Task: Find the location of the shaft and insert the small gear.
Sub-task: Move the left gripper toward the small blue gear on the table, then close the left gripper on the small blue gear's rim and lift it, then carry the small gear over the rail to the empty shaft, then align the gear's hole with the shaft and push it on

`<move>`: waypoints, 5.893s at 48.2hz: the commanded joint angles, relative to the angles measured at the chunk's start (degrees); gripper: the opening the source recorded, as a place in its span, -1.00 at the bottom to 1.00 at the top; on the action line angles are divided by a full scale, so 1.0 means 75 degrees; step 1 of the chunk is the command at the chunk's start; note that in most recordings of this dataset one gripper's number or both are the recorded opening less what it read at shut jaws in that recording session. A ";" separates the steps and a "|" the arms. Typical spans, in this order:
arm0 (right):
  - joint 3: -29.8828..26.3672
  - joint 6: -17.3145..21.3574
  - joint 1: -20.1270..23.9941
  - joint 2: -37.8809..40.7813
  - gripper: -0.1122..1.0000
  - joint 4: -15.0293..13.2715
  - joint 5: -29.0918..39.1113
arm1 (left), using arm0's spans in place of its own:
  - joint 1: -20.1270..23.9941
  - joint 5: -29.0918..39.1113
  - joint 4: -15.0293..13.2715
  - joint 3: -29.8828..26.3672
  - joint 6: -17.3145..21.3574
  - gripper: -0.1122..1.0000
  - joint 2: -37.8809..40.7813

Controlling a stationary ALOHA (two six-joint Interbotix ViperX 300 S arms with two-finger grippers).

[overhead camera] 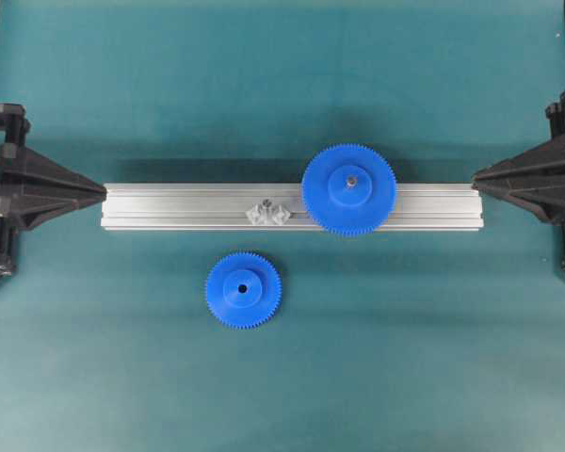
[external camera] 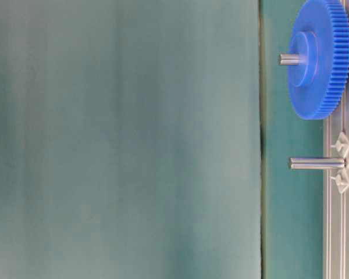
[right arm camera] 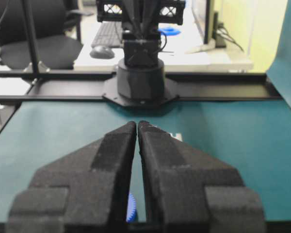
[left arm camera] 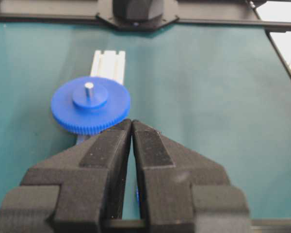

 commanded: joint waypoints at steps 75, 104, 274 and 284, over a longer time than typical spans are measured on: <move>-0.1031 0.0070 -0.0469 0.0539 -0.59 0.0105 0.4945 | -0.1078 0.3246 0.0082 -0.4441 -0.0926 0.82 0.7547; -0.0902 0.0082 -0.0445 0.0516 -0.59 0.0105 0.4898 | -0.1066 0.4055 0.0082 -0.4980 -0.0926 0.82 0.8508; -0.0187 0.0457 -0.0316 -0.0703 -0.59 0.0199 0.4664 | 0.1043 0.6902 0.0187 -0.6457 0.1465 0.36 0.7840; -0.0187 0.0457 -0.0328 -0.0703 -0.59 0.0199 0.4664 | 0.1207 0.6867 0.0187 -0.6375 0.1570 0.36 0.7828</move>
